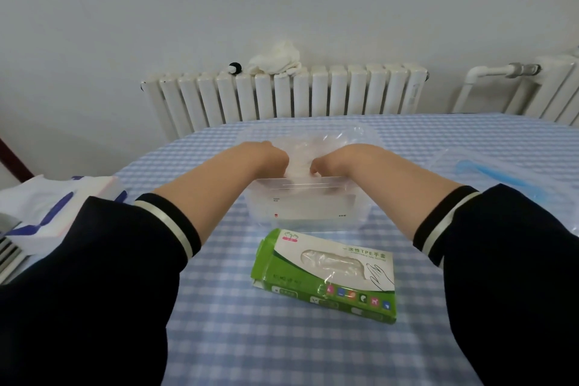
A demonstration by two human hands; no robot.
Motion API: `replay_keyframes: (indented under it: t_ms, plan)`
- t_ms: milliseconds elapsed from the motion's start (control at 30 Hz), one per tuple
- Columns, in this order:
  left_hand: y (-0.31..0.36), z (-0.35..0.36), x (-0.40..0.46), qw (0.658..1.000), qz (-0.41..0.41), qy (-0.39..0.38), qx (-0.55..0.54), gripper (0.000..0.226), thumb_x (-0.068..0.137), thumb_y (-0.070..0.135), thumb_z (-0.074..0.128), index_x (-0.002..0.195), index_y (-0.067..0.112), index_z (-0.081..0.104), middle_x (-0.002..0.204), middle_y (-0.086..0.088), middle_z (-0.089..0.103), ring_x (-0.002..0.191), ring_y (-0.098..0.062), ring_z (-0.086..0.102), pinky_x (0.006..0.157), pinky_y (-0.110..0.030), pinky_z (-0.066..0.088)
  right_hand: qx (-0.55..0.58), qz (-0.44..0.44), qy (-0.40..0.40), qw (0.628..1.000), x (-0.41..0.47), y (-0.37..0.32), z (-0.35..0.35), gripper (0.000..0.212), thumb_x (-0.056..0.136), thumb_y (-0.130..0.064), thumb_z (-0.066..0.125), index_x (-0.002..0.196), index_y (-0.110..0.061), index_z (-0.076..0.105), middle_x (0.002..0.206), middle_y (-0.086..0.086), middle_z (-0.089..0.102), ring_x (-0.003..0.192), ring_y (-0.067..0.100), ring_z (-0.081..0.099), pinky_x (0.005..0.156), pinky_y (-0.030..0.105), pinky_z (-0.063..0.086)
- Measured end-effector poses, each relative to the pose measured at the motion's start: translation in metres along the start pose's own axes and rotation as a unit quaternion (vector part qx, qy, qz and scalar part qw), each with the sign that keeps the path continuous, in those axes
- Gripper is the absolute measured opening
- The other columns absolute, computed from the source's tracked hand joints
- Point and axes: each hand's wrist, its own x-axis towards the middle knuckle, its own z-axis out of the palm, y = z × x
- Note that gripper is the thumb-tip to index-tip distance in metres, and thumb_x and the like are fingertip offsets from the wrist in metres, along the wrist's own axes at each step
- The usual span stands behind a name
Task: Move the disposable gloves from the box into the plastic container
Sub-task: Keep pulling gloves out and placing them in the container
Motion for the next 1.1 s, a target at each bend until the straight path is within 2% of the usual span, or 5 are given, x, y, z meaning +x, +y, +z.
replay_keyframes:
  t_ms: [434, 600, 701, 934, 1101]
  plan:
    - [-0.022, -0.014, -0.039, 0.982, -0.008, 0.191, -0.003, 0.025, 0.086, 0.048, 0.067, 0.102, 0.029, 0.072, 0.14, 0.002, 0.04, 0.126, -0.025, 0.033, 0.106, -0.04, 0.03, 0.082, -0.111, 0.265, 0.954, -0.046, 0.031, -0.019, 0.015, 0.093, -0.029, 0.063, 0.09, -0.015, 0.069, 0.087, -0.009, 0.065, 0.077, 0.01, 0.057, 0.066, 0.023, 0.039]
    - [-0.011, 0.019, -0.06, 0.827, 0.023, 0.507, -0.242, 0.016, 0.097, 0.024, 0.056, 0.103, 0.019, 0.07, 0.1, 0.006, 0.061, 0.09, -0.013, 0.053, 0.073, -0.019, 0.035, 0.32, -0.243, 0.214, 0.89, -0.092, 0.029, 0.018, 0.01, 0.086, -0.027, 0.071, 0.079, -0.02, 0.07, 0.07, -0.004, 0.066, 0.059, -0.004, 0.055, 0.06, 0.012, 0.046]
    - [0.014, 0.042, -0.085, 0.761, 0.103, 0.562, -0.308, 0.022, 0.094, 0.028, 0.053, 0.102, 0.018, 0.071, 0.083, 0.018, 0.06, 0.065, -0.008, 0.052, 0.055, -0.016, 0.04, 0.21, -0.277, 0.086, 0.934, -0.09, 0.033, 0.05, 0.005, 0.088, -0.022, 0.069, 0.09, -0.025, 0.072, 0.084, -0.015, 0.065, 0.076, -0.006, 0.059, 0.071, 0.011, 0.045]
    - [0.043, 0.099, -0.084, 0.832, 0.24, 0.424, -0.264, 0.059, 0.068, 0.074, 0.061, 0.106, 0.028, 0.06, 0.102, 0.014, 0.063, 0.084, -0.003, 0.059, 0.062, -0.024, 0.052, 0.036, -0.285, 0.027, 0.957, -0.073, 0.046, 0.099, 0.046, 0.089, -0.017, 0.063, 0.127, -0.042, 0.059, 0.15, -0.015, 0.027, 0.133, 0.008, 0.027, 0.103, 0.02, 0.029]
    - [0.048, 0.116, -0.079, 0.883, 0.264, 0.297, -0.248, 0.083, 0.057, 0.077, 0.067, 0.122, 0.028, 0.049, 0.121, 0.015, 0.051, 0.103, -0.001, 0.05, 0.08, -0.015, 0.038, 0.031, -0.281, 0.101, 0.954, -0.067, 0.041, 0.111, 0.027, 0.089, -0.024, 0.063, 0.111, -0.038, 0.07, 0.137, -0.011, 0.043, 0.121, 0.011, 0.035, 0.099, 0.027, 0.036]
